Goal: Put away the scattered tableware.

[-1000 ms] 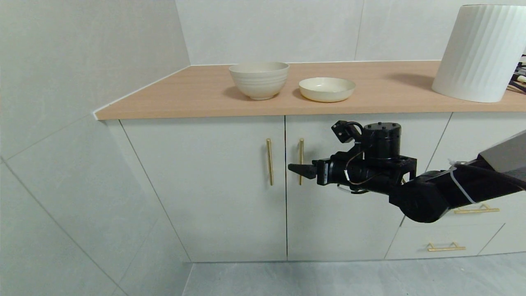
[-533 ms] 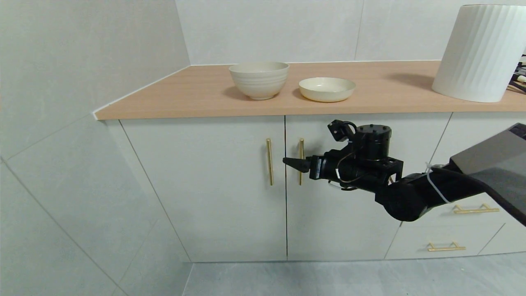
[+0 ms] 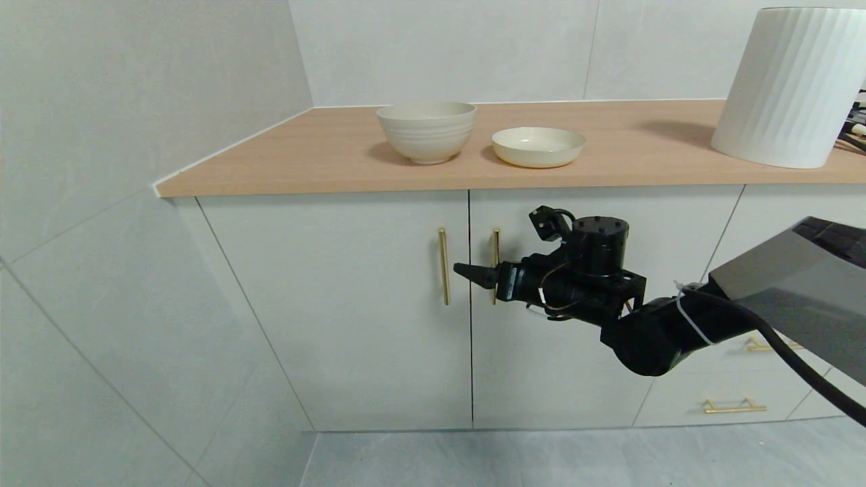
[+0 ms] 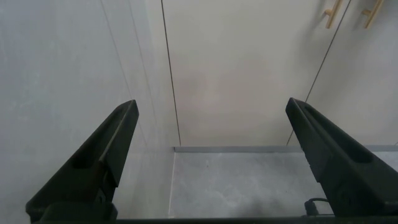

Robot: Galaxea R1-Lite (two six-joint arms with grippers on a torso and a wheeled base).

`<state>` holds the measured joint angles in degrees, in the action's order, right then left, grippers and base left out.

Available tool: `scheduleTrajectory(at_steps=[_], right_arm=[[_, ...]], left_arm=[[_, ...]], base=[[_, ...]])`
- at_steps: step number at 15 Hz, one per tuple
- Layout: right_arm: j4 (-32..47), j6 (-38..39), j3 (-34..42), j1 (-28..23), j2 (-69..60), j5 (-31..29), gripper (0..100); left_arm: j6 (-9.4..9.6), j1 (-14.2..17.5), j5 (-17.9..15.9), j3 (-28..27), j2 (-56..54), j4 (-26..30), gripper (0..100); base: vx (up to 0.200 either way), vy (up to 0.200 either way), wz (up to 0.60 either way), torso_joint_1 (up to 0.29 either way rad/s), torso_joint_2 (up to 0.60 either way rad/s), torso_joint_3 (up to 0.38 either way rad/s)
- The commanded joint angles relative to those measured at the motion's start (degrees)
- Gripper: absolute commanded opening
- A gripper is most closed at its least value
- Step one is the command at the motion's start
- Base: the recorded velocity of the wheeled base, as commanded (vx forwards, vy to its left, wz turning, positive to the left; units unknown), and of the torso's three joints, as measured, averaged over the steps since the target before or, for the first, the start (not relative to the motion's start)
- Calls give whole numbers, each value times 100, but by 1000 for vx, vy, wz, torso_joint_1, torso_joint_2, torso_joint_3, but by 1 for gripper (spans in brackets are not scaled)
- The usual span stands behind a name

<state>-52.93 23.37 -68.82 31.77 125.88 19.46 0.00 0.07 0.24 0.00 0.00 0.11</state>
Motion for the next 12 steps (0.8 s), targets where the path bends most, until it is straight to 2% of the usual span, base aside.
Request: scheduleTrajectory(at_steps=[1, 7, 12], right_arm=[[-51, 27, 17, 49, 7, 32, 100], [-68, 54, 193, 58, -213, 102, 100], [-59, 133, 967, 58, -951, 841, 100]], left_arm=[[0, 1, 2, 0, 0, -2, 100], [0, 1, 2, 0, 0, -2, 100], [0, 1, 2, 0, 0, -2, 100]], base=[[0, 0, 0, 0, 0, 0], [0, 0, 0, 0, 0, 0], [0, 0, 0, 0, 0, 0]])
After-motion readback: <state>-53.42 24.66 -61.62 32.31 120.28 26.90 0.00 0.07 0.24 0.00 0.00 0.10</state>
